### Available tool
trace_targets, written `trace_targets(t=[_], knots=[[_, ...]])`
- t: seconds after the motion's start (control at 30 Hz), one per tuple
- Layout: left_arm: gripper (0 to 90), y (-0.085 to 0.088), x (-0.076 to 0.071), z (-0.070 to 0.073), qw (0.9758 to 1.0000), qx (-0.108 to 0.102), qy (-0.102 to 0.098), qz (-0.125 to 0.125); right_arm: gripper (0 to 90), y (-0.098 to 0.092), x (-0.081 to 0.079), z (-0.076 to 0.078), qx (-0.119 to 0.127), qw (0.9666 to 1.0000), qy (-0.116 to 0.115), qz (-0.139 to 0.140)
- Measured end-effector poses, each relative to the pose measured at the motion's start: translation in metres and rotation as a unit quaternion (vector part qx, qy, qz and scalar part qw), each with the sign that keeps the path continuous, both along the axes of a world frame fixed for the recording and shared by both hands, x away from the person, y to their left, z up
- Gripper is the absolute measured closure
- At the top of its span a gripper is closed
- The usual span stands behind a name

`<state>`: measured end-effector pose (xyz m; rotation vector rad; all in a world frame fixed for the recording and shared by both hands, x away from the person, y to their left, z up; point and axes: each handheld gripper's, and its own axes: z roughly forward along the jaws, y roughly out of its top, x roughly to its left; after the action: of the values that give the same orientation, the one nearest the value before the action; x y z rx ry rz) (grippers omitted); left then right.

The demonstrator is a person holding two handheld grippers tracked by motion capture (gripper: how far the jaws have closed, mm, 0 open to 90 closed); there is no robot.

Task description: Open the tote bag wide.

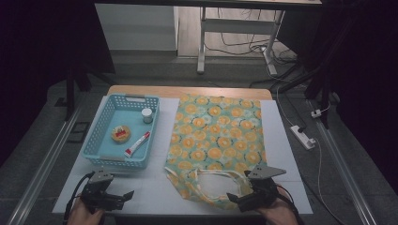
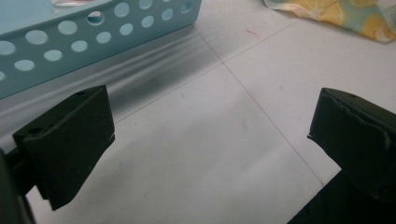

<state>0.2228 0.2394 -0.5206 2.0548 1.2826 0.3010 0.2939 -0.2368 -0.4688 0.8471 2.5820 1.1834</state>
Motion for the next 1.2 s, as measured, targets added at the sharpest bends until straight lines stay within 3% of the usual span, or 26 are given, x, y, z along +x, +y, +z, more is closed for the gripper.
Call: trace_targets(t=[0.37, 0.5, 0.63, 0.87, 0.93, 0.97, 1.03, 1.17, 1.2], knots=[[0.4, 0.0, 0.0, 0.0, 1.0, 0.003, 0.001, -0.002, 0.0, 0.03, -0.005, -0.007, -0.022, 0.9974, 0.025, 0.064], [0.4, 0.0, 0.001, 0.0, 1.0, 0.003, 0.001, -0.002, 0.0, 0.041, -0.009, -0.012, -0.044, 0.995, 0.03, 0.085], [0.5, -0.001, 0.001, 0.0, 1.0, 0.004, 0.002, -0.003, 7.8, 0.047, -0.011, -0.017, -0.055, 0.993, 0.035, 0.099], [0.9, -0.002, 0.001, 0.0, 1.0, 0.008, 0.002, -0.005, 37.7, 0.049, -0.014, -0.017, -0.066, 0.989, 0.041, 0.126], [1.1, -0.002, 0.001, 0.0, 0.9999, 0.008, 0.002, -0.005, 52.3, 0.05, -0.014, -0.017, -0.072, 0.9874, 0.044, 0.134], [1.1, -0.002, 0.001, 0.0, 0.9999, 0.009, 0.002, -0.006, 52.3, 0.05, -0.014, -0.017, -0.072, 0.9874, 0.044, 0.134], [1.3, -0.002, 0.001, 0.0, 0.9999, 0.01, 0.003, -0.007, 65.2, 0.048, -0.011, -0.016, -0.072, 0.9871, 0.044, 0.136], [1.4, -0.003, 0.001, -0.001, 0.9999, 0.013, 0.003, -0.009, 73.3, 0.046, -0.009, -0.017, -0.074, 0.9863, 0.048, 0.139], [1.5, -0.003, 0.001, -0.001, 0.9999, 0.013, 0.003, -0.009, 80.5, 0.045, -0.008, -0.018, -0.077, 0.986, 0.047, 0.14]])
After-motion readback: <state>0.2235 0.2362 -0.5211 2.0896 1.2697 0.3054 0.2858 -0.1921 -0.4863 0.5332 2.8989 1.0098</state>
